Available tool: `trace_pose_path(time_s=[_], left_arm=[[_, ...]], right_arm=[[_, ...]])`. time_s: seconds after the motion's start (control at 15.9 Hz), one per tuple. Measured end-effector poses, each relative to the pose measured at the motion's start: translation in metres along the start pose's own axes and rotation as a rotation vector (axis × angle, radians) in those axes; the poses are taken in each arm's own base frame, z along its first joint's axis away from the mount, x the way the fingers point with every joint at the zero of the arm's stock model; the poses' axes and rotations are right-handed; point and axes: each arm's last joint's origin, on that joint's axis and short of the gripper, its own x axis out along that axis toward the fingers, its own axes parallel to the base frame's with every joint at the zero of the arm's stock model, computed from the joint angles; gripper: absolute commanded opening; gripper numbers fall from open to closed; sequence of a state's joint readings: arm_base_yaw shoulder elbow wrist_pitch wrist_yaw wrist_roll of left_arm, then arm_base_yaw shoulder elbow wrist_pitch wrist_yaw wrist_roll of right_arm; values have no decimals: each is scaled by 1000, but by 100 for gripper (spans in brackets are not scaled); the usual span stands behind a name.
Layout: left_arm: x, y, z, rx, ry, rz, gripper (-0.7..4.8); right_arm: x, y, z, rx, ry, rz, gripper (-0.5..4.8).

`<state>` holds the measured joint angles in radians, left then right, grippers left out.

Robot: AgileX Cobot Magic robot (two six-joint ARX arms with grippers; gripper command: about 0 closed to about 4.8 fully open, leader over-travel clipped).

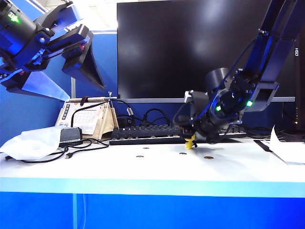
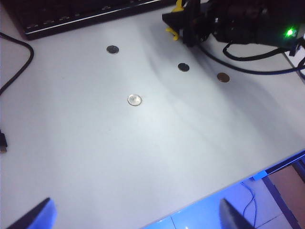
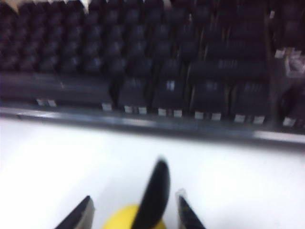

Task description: Pick up the doll and place it on the similarly colored coin.

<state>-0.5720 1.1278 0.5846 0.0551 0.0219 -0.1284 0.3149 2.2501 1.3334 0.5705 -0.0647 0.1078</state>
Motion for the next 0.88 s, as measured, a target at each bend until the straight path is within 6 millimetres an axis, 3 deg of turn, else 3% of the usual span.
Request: trace_pose_path(time_s=[0.19, 0.63, 0.88], left_arm=[[0, 0, 0, 0, 0, 0, 479], [0, 0, 0, 0, 0, 0, 479], [0, 0, 0, 0, 0, 0, 479]], right_arm=[[-6, 0, 19, -3, -72, 3, 211], [-4, 0, 6, 3, 18, 18, 209], [-4, -1, 2, 10, 65, 13, 174]])
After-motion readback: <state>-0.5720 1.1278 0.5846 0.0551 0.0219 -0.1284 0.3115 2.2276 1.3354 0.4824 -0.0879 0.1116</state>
